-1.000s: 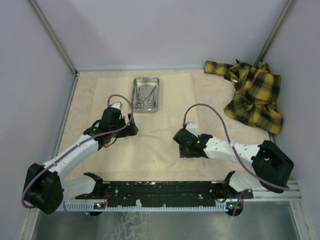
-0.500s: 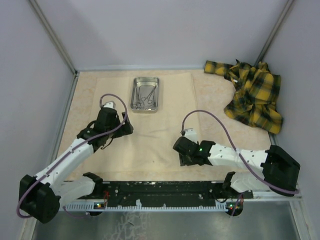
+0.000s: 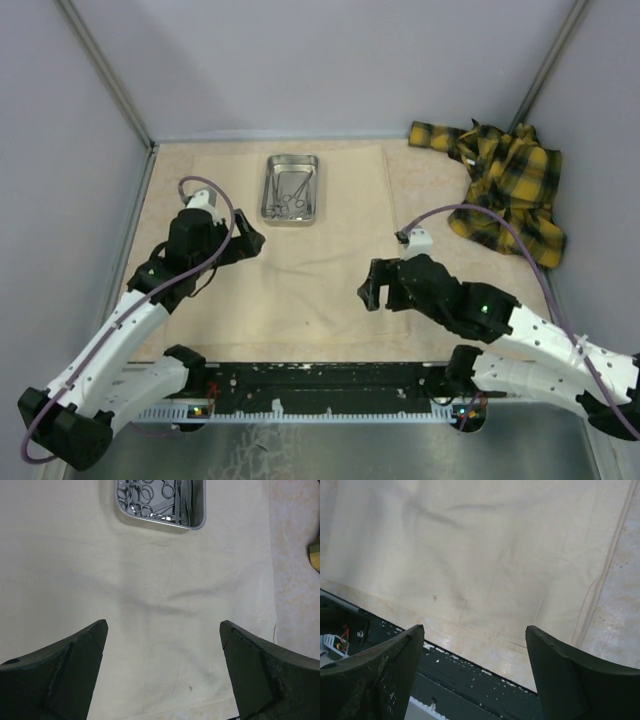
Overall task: Open and lay out the surgical kit
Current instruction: Smooth out the surgical kit at the center of the board, then move the container from the surgical kit.
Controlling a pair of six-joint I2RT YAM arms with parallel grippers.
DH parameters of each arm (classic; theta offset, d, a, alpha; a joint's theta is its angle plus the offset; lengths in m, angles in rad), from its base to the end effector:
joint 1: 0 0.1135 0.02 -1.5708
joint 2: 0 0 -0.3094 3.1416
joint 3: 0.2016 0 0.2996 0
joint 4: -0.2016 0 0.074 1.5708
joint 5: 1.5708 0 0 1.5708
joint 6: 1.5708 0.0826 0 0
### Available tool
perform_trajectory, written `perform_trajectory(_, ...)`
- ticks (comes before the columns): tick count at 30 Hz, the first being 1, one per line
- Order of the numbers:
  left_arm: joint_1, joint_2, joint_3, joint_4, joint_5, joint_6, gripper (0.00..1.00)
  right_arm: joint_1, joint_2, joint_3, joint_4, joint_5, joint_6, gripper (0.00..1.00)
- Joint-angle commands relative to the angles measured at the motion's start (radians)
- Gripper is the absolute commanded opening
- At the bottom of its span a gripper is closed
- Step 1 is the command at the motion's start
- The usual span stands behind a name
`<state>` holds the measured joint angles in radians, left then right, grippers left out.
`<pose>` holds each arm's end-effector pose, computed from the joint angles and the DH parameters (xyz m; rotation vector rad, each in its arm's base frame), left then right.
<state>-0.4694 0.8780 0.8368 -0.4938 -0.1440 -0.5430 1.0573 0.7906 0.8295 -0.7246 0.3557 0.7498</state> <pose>0.2302 -0.1035 0.3200 -0.1659 2.1264 -0.4543 0.1285 0.1693 0.3089 -0.1561 2.2671 0.5910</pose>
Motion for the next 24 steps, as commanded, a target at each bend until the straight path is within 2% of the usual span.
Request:
perform_trajectory(1,-0.004,0.032,0.012,0.072,0.04,-0.013,0.99,-0.057,-0.011,0.009,0.073,0.024,-0.122,0.83)
perform_trajectory(5,-0.005,0.109,0.046,0.121,0.012,0.005,0.99,-0.155,0.191,0.111,0.154,0.079,-0.258,0.86)
perform_trajectory(11,-0.004,0.186,0.048,0.197,-0.047,0.037,0.99,-0.356,0.566,0.304,0.361,-0.135,-0.351,0.84)
perform_trajectory(17,-0.004,0.178,0.02,0.211,-0.057,-0.018,0.99,-0.378,0.939,0.625,0.352,-0.183,-0.414,0.81)
perform_trajectory(24,-0.004,0.17,-0.027,0.214,-0.013,-0.043,1.0,-0.385,1.238,0.913,0.312,-0.191,-0.414,0.73)
